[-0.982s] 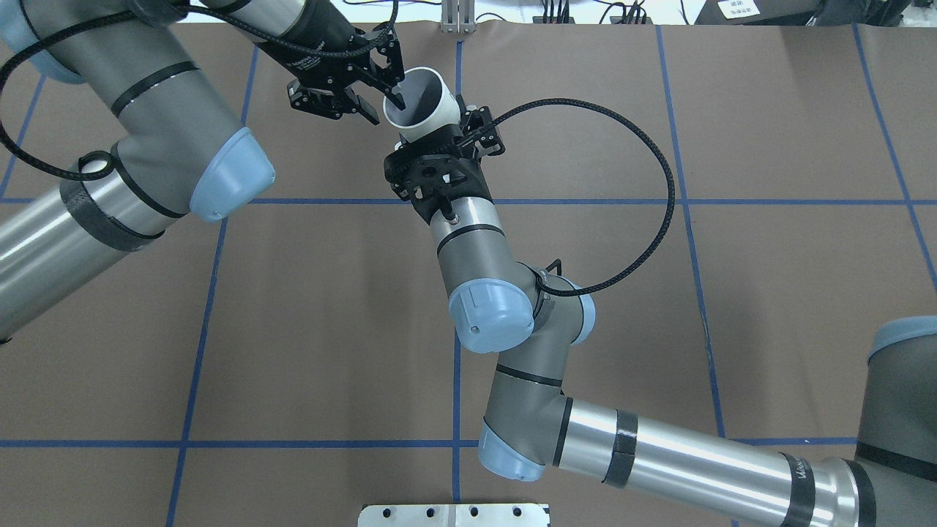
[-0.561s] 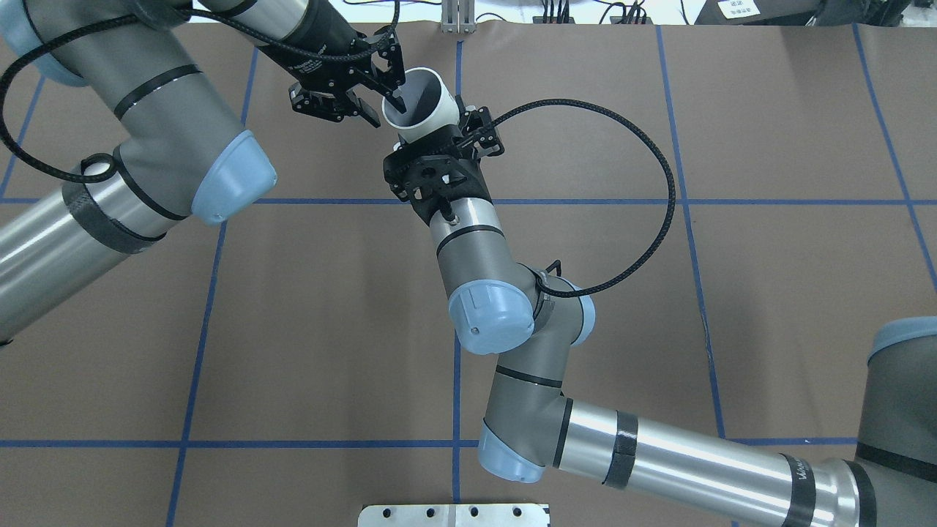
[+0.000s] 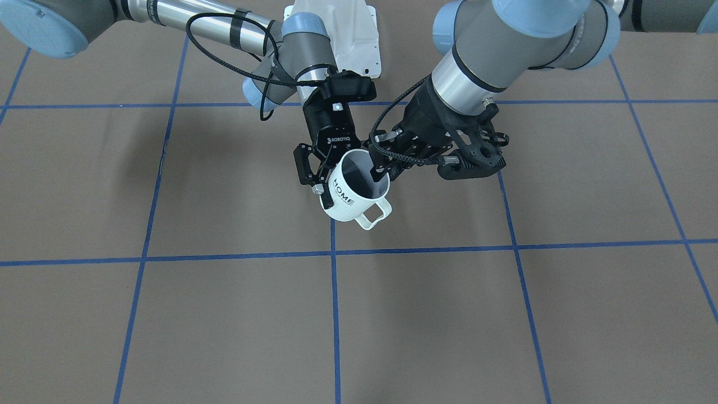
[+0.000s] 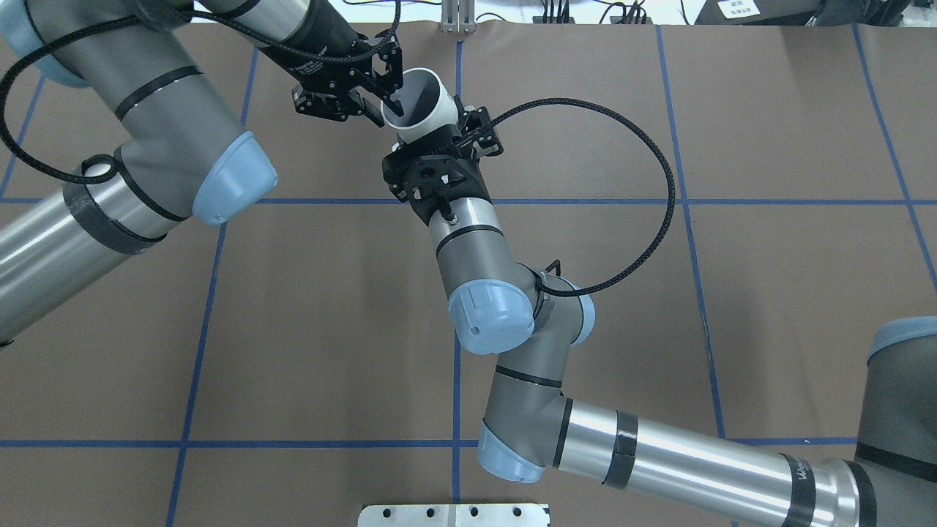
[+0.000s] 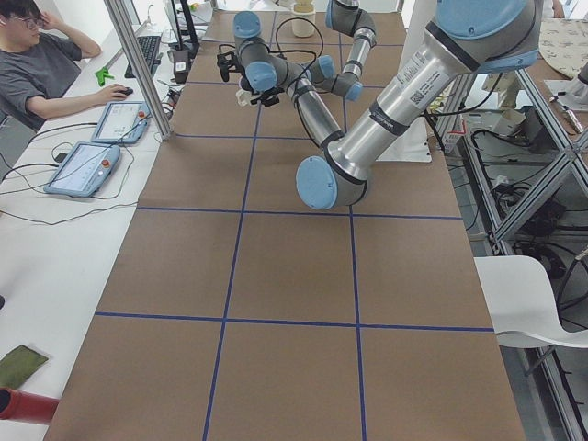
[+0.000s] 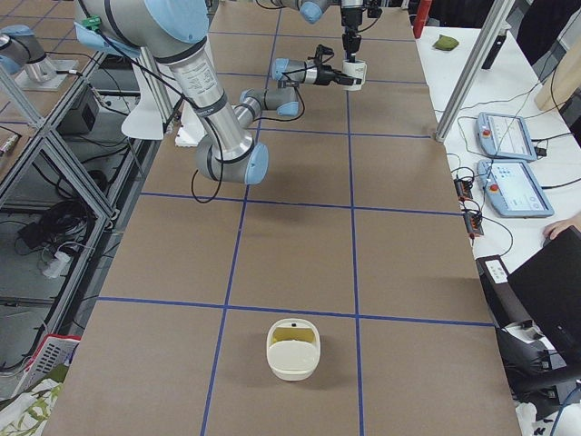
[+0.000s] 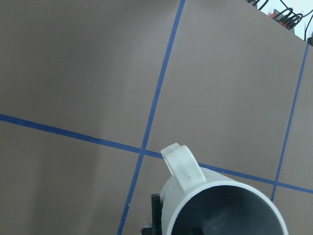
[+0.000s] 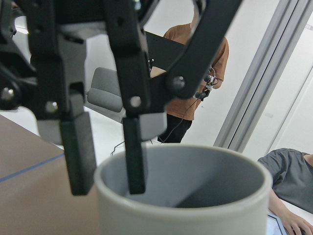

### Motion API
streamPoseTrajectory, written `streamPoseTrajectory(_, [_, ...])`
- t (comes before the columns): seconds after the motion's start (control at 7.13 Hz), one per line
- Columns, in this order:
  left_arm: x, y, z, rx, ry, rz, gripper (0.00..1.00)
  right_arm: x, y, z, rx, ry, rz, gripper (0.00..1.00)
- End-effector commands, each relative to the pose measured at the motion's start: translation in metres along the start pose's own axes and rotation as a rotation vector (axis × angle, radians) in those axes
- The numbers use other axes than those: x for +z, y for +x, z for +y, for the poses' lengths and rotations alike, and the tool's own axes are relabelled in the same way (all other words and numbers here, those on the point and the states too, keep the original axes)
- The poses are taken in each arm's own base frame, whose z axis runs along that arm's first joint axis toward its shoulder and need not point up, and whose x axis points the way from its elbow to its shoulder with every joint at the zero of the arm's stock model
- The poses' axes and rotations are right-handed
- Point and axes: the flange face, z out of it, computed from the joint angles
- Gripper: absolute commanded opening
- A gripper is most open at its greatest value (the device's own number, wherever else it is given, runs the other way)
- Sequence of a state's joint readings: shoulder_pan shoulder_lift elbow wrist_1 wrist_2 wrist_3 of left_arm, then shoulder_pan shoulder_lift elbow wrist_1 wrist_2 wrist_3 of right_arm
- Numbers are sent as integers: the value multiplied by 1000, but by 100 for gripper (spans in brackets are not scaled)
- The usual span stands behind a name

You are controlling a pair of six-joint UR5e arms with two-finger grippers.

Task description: Left arm hands cup to right arm to dump lemon

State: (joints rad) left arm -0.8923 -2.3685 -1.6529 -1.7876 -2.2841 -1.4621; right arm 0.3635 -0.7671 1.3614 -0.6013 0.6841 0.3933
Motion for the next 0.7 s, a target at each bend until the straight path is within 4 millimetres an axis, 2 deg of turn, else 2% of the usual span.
streamPoseTrajectory(0.0, [2, -1, 0, -1, -1, -4, 0, 0, 0, -1, 1, 1, -2, 55])
streamPoseTrajectory(0.14, [2, -1, -1, -3, -2, -6, 0, -2, 2, -3, 7, 5, -4, 83])
streamPoseTrajectory(0.28, [3, -2, -2, -5, -2, -8, 0, -5, 4, -5, 12, 9, -5, 98])
streamPoseTrajectory(0.56, [3, -2, -2, -6, -2, -8, 0, -6, 10, 1, 6, 9, 5, 99])
